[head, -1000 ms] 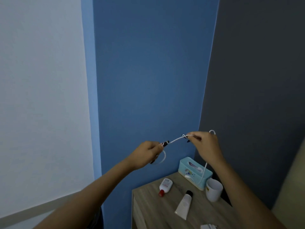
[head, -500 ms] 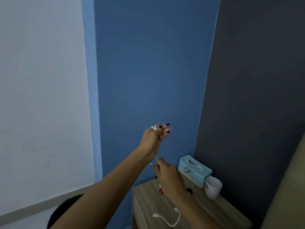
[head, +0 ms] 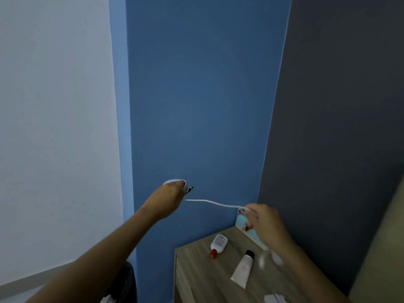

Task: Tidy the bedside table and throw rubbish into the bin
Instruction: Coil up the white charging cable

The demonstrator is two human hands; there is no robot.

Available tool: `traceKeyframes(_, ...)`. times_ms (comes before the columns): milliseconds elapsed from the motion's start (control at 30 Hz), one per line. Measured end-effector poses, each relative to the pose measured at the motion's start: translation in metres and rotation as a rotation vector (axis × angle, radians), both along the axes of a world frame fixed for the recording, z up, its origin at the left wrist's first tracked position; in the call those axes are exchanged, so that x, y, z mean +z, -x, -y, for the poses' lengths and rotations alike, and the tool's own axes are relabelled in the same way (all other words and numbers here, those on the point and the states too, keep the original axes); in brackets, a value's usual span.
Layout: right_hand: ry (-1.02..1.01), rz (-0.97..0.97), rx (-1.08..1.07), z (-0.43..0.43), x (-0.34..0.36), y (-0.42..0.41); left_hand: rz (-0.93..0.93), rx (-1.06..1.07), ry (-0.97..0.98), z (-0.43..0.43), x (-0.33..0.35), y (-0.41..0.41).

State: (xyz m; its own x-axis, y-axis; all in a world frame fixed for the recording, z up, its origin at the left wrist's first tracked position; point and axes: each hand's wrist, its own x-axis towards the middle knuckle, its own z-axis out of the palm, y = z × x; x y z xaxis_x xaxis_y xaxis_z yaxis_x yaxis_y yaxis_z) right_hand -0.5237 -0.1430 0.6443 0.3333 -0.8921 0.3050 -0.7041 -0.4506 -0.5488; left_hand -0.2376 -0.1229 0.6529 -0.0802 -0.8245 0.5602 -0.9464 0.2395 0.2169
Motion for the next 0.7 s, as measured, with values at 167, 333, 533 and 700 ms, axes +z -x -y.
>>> traceKeyframes(167,-0.074,0.404,0.007,0.021,0.015,0.0,-0.483,-0.181,-0.259,-0.019,0.008,0.042)
traceKeyframes(333,-0.241,0.615,-0.032,0.035,0.023,-0.017,-0.912,-0.514,-0.53,-0.033,0.023,0.076)
traceKeyframes(533,-0.289,0.623,-0.043,0.042,0.012,-0.029,-1.49,-0.669,-0.543,-0.04,0.038,0.09)
traceKeyframes(700,-0.188,0.244,0.032,0.016,-0.023,-0.061,-2.014,-0.693,-0.274,-0.018,0.051,0.084)
